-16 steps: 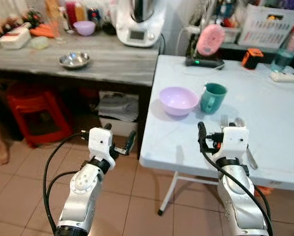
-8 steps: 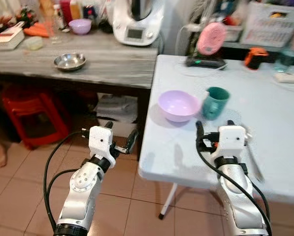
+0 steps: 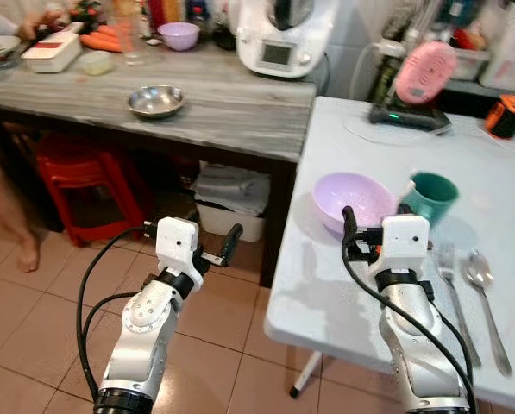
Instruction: Setting the table
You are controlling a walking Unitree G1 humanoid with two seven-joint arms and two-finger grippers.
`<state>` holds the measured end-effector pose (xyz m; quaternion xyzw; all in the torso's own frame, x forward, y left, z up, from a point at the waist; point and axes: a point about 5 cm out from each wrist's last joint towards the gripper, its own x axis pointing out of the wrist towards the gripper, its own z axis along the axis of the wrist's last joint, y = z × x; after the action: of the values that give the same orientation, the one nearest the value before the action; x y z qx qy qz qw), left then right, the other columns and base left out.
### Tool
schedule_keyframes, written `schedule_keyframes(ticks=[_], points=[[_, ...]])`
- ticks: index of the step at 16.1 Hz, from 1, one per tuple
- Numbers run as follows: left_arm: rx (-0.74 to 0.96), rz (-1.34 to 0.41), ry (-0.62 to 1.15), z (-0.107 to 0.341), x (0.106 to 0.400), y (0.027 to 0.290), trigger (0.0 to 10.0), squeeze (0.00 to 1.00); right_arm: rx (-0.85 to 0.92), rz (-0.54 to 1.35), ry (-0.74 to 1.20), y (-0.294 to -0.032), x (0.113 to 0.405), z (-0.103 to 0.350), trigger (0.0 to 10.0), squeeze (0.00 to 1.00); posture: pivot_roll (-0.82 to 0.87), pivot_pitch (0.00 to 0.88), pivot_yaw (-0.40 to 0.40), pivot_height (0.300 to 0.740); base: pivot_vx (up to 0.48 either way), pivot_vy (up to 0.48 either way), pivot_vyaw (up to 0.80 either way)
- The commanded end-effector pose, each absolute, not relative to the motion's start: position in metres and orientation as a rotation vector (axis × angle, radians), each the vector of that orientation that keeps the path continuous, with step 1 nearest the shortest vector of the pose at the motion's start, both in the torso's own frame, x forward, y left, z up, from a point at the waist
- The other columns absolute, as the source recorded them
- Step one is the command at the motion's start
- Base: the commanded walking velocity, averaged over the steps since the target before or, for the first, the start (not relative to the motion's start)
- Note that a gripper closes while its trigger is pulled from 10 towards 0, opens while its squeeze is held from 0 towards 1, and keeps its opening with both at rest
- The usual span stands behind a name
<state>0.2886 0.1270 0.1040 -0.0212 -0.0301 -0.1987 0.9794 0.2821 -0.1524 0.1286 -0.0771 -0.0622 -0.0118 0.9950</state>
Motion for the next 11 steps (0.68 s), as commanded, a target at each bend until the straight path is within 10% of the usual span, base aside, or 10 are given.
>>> schedule_keyframes(ticks=[1,11], points=[[-0.041,-0.419,-0.056,0.1050,0.2884,0.1254,10.0,0.00,-0.175,-0.005,-0.163,-0.1494,0.2831,0.1362,10.0,0.00,-0.03,0.007,-0.014,0.740,0.277,0.000,0.00],[-0.045,-0.441,-0.053,0.1041,0.2871,0.1222,10.0,0.00,-0.206,0.005,-0.192,-0.1479,0.2866,0.1399,10.0,0.00,-0.02,0.000,-0.017,0.740,0.282,0.000,-0.07]])
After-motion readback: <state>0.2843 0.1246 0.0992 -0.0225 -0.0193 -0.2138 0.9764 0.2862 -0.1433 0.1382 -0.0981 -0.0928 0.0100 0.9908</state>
